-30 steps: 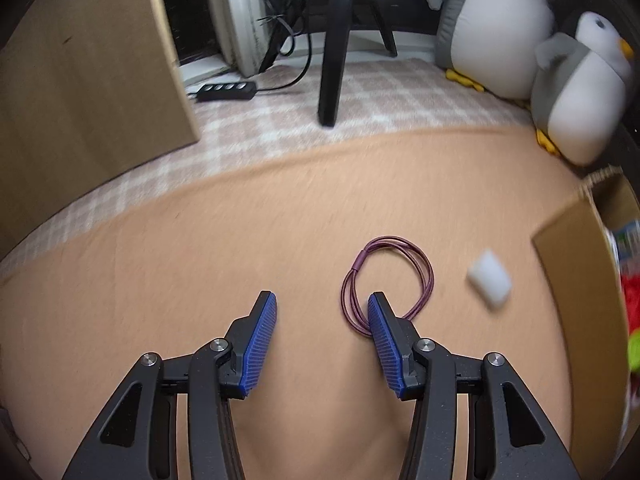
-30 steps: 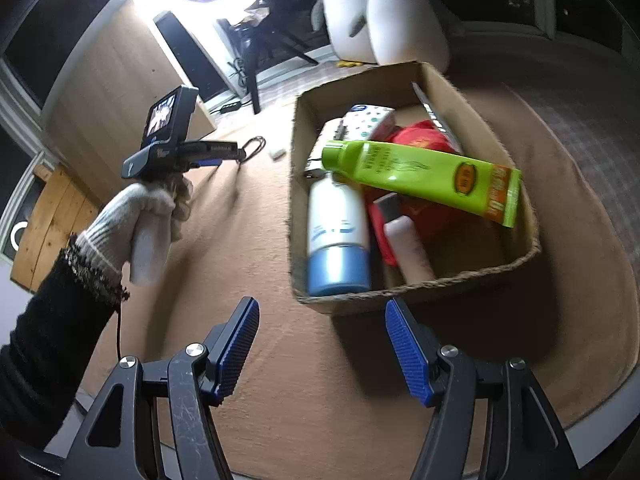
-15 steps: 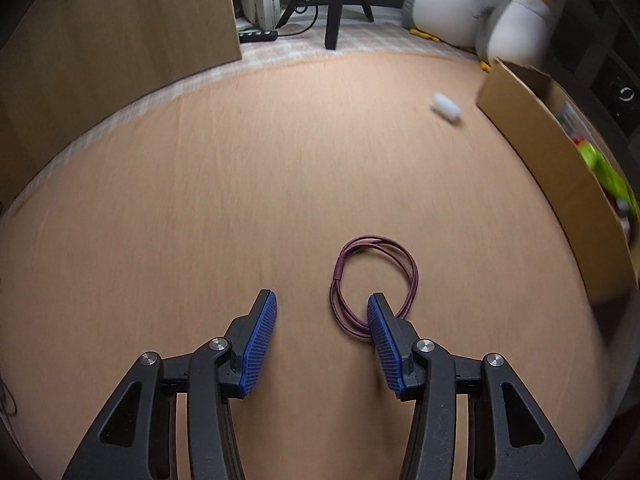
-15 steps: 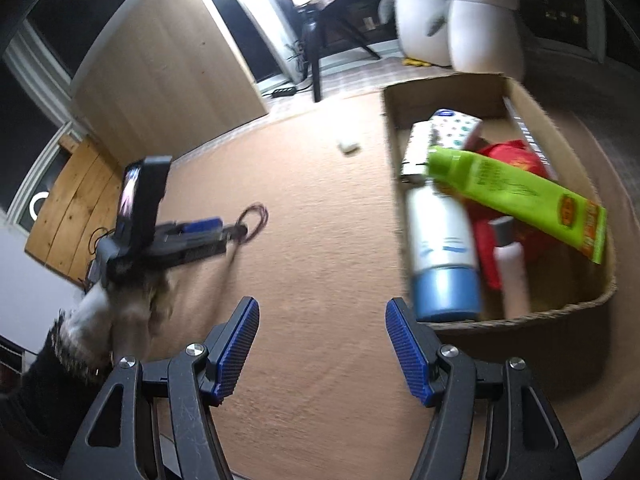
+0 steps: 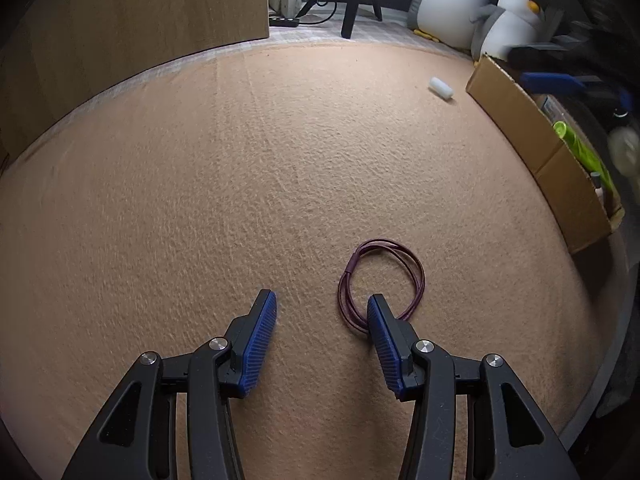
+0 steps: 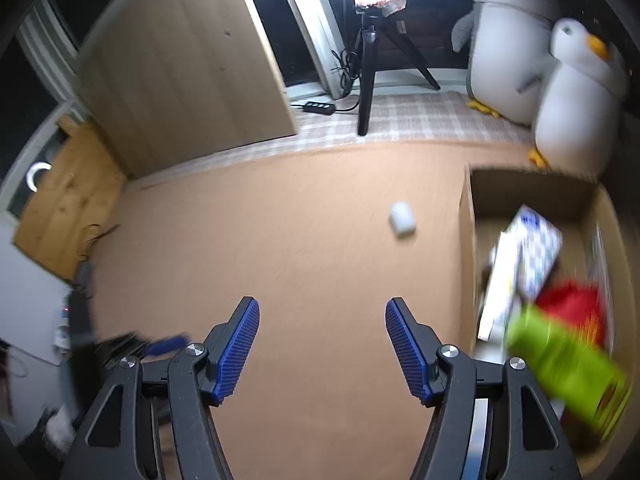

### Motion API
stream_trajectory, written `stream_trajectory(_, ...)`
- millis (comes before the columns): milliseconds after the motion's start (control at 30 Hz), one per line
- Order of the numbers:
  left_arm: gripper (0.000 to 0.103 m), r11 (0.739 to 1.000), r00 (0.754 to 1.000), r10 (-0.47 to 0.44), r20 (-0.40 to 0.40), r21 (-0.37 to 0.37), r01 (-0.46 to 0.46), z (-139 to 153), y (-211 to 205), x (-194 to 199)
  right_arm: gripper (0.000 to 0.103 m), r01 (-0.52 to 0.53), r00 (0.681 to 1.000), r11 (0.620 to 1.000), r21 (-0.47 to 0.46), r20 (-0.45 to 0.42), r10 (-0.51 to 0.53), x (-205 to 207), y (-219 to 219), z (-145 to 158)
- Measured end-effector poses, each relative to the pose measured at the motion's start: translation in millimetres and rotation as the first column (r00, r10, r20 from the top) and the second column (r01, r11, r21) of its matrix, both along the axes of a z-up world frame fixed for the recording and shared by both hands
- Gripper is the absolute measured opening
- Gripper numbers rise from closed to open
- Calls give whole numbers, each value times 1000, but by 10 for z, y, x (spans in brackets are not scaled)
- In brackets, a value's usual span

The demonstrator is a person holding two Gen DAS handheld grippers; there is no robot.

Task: Organize objects
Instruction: 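Move the left tool to the purple rubber band on the floor, then grasp the small white cap with the right tool while the left tool grasps the rubber band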

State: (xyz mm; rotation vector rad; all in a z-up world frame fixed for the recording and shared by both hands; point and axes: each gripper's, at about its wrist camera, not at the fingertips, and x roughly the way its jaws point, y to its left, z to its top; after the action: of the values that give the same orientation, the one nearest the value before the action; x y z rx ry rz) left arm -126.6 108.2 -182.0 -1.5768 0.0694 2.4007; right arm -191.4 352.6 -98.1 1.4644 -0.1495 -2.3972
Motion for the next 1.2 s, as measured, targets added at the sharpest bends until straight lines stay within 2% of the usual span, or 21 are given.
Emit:
stream_trajectory(67,51,1000,1000,1,-2,11,-1,3,-15,5,60,9,1000,1000,20,22,-10,-218,-31,-52)
stream_trajectory(233,51,1000,1000,-2,-8,31,2,3,-39,6,39,9,997,992,127,73,-19,-646,-149,-298)
stream_trajectory(300,51,999,1000,-3,-7,37,3,0,-38,-12,36,18,996,987,160,89,-32,-769,-145,-398)
stream_trajectory(500,51,999,1000,-3,-8,44,4,1,-48,-15,35,34,991,966,255,114,-65,-1037,-174,-595)
stream_trajectory(867,51,999,1000,-2,-10,54,2,-1,-48,-44,34,3,987,943,333,151,-57,-1145,-225,-789)
stream_trajectory(1100,51,999,1000,-2,-12,52,2,0,-45,-44,16,-2,988,934,358,143,-53,-1136,-190,-787)
stream_trajectory(1200,51,999,1000,3,-14,53,-2,1,-52,-49,13,-4,990,936,353,136,-47,-1104,-175,-761)
